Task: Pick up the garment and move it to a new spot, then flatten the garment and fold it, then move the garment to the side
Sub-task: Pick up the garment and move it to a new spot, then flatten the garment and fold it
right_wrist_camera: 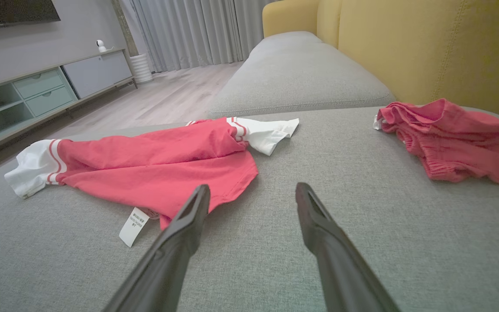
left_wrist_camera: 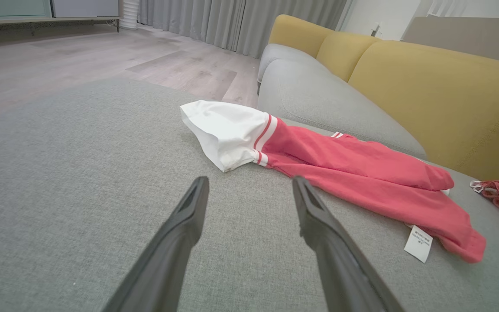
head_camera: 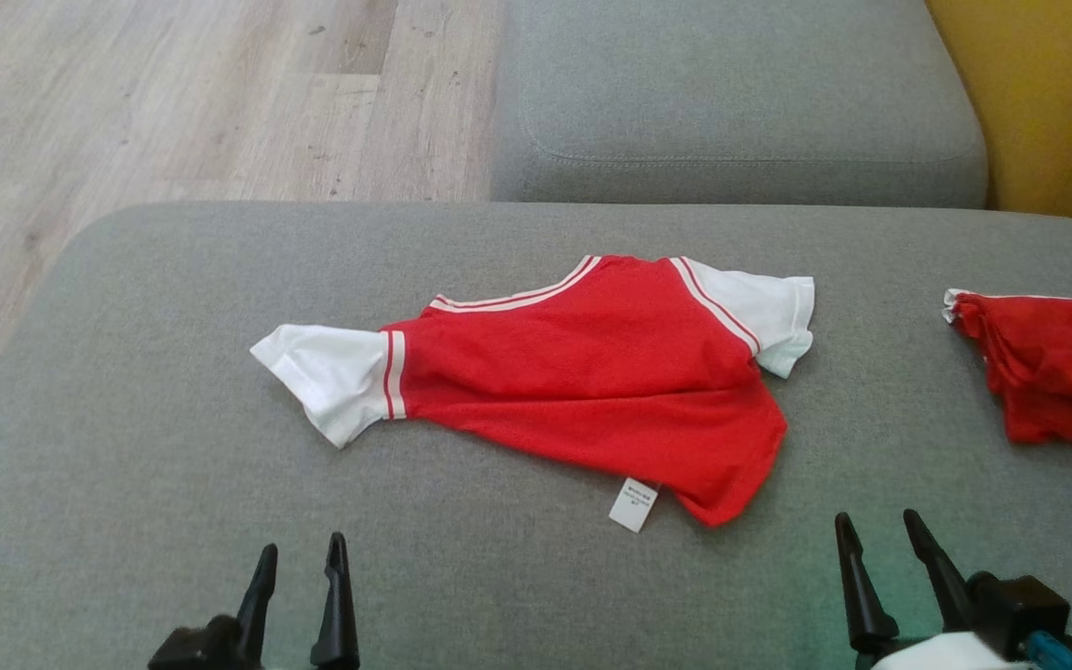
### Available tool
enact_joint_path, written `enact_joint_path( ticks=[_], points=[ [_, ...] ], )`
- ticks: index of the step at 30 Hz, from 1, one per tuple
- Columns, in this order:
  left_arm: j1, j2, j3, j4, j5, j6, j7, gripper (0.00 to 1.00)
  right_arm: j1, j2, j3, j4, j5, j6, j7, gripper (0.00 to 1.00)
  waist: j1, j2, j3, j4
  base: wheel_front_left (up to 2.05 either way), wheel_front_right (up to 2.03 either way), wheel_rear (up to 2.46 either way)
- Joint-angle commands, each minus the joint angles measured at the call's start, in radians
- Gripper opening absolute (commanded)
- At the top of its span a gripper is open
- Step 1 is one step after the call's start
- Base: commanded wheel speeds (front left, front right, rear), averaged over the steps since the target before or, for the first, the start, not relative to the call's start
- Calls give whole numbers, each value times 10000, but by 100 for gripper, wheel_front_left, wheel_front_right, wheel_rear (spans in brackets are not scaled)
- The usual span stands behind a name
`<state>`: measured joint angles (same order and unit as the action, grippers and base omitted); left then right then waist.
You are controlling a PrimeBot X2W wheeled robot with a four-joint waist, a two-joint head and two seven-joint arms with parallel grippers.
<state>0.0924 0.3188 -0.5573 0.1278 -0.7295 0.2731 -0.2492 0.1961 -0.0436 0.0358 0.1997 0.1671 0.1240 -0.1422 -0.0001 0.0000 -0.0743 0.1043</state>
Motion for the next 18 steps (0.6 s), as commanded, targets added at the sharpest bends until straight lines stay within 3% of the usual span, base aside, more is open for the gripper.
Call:
enact_joint_path(
  ticks=[1, 18],
  points=[
    [-267, 122, 258, -305, 88, 47, -119, 100, -328, -66, 279, -280, 19, 67, -112, 100, 1, 0, 3, 2, 0, 0, 0],
    [-388, 149, 145, -510, 102, 131, -23, 100, -560, -66, 473, -134, -223, 67, -12, 100, 1, 0, 220, 140, 0, 0, 0]
  ],
)
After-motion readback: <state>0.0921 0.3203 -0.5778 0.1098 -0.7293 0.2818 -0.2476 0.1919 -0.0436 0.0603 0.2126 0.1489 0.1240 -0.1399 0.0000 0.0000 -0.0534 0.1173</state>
